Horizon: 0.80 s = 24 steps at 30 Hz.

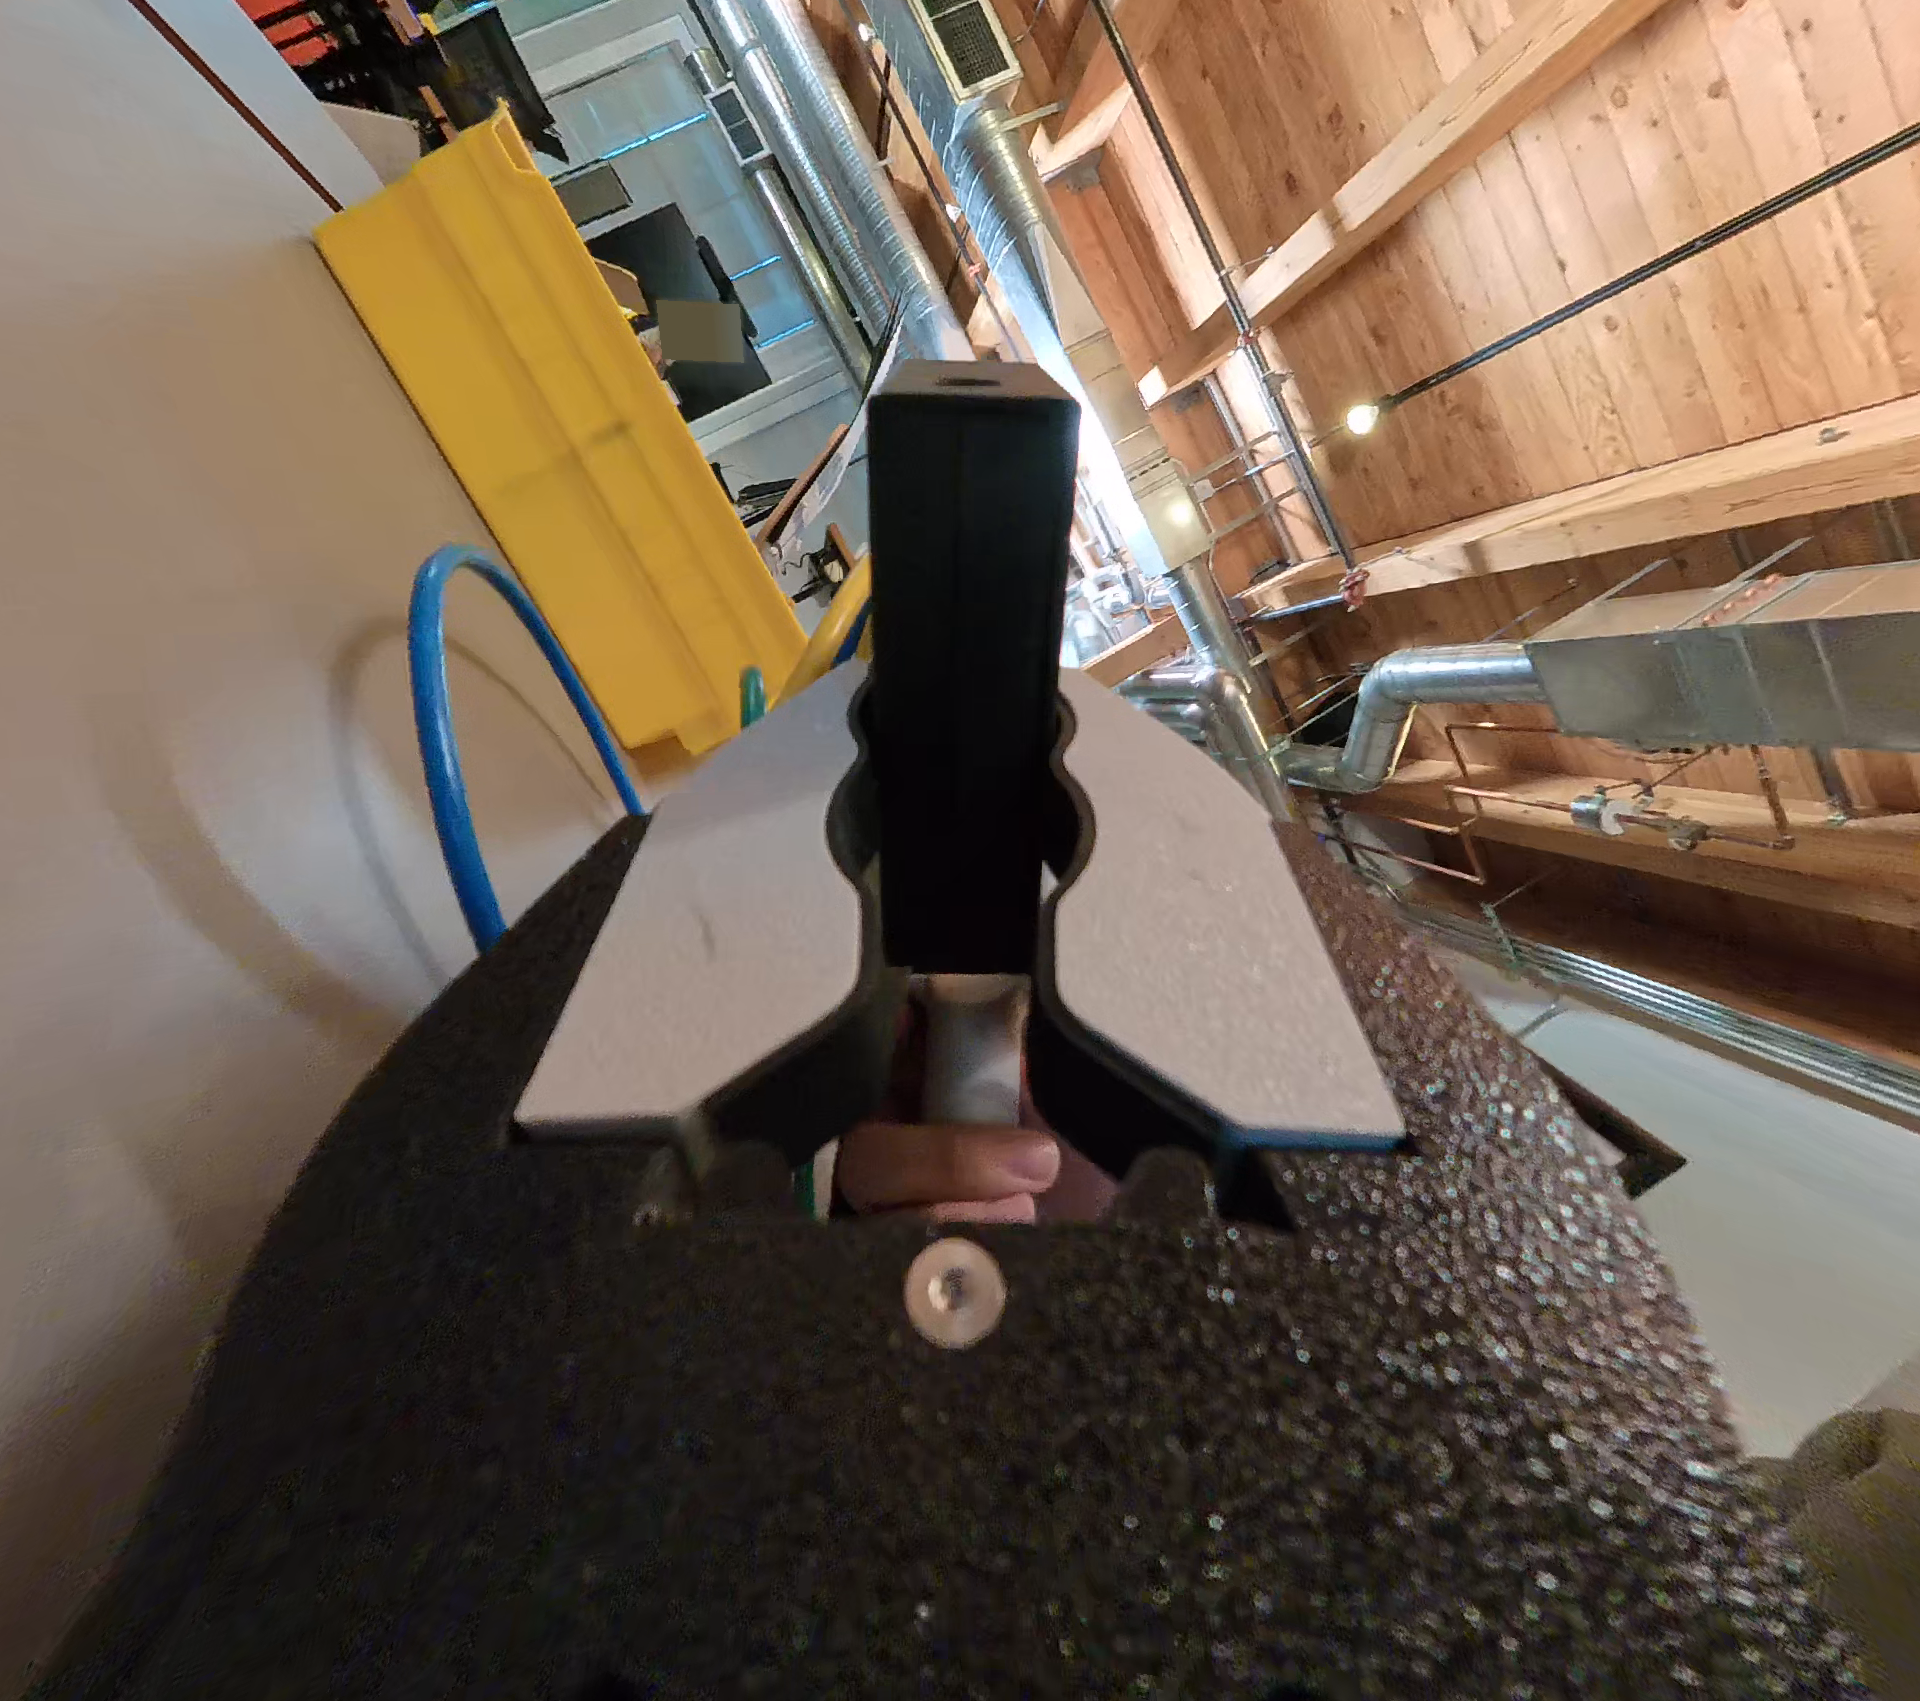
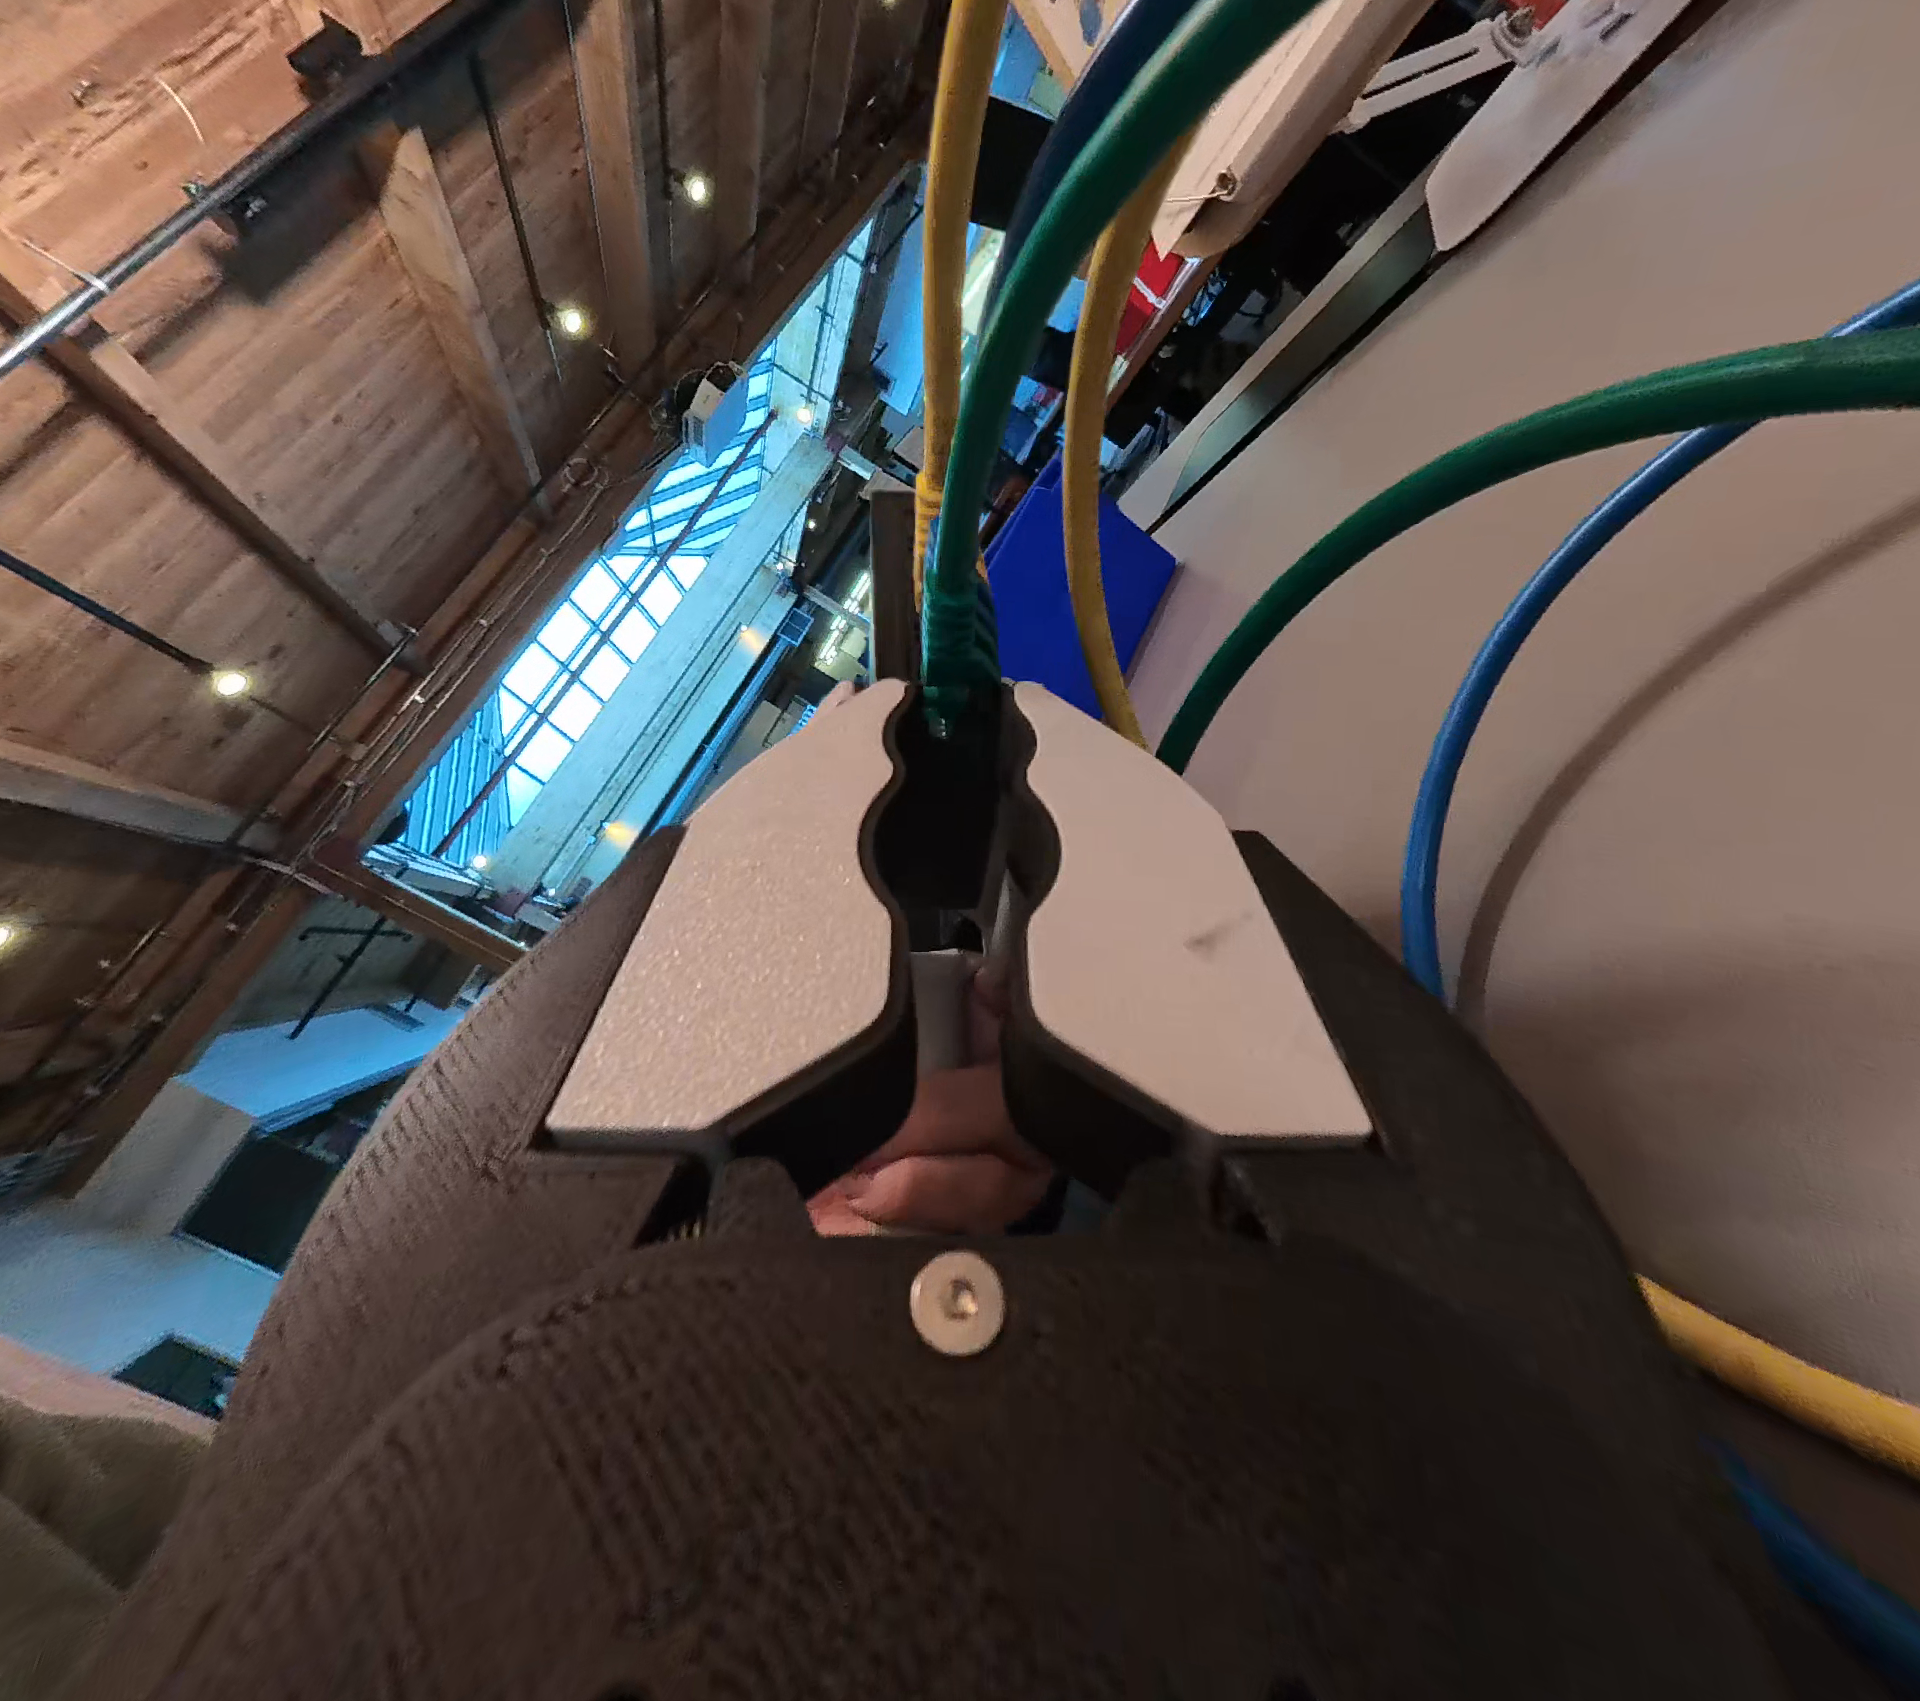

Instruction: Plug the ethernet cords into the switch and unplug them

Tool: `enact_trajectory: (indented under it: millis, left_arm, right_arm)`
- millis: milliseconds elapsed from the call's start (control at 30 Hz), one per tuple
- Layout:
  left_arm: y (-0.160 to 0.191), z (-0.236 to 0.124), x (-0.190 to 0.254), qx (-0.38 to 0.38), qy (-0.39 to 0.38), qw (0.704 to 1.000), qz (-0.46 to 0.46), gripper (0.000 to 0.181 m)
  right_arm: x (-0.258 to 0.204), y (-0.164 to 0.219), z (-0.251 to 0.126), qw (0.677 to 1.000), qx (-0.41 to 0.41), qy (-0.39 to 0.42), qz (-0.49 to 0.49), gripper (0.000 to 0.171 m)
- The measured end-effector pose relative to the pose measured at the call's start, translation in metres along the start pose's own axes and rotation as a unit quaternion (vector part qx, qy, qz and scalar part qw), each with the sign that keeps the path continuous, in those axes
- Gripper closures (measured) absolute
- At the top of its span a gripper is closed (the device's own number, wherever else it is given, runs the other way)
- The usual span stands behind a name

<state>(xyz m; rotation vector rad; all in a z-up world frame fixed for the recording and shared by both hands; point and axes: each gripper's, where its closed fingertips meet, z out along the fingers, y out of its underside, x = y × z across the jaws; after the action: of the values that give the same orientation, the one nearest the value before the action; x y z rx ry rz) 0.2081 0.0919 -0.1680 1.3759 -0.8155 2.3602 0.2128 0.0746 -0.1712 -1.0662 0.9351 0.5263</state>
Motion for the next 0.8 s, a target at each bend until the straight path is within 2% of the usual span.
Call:
enact_trajectory:
  millis: [233, 433, 600, 733, 800]
  left_arm:
    - [0.003, 0.002, 0.002, -0.009, -0.006, 1.000, 0.027, 0.154]
    - [0.004, -0.001, -0.003, -0.004, 0.000, 1.000, 0.025, 0.155]
    - [0.005, -0.001, -0.001, -0.016, 0.002, 0.998, 0.057, 0.154]
    - [0.002, -0.001, 0.013, -0.025, 0.008, 0.993, 0.116, 0.155]
    - [0.003, 0.001, 0.016, -0.023, 0.015, 0.995, 0.097, 0.154]
  right_arm:
    - [-0.001, -0.002, -0.001, 1.000, 0.018, -0.007, 0.005, 0.156]
    - [0.003, 0.003, -0.002, 0.998, -0.014, 0.014, -0.052, 0.160]
    - [0.000, 0.004, -0.003, 0.997, -0.038, 0.015, -0.071, 0.162]
    - [-0.014, 0.001, -0.001, 0.993, -0.056, 0.003, -0.104, 0.163]
    - [-0.016, -0.002, -0.001, 0.991, -0.060, 0.000, -0.117, 0.163]
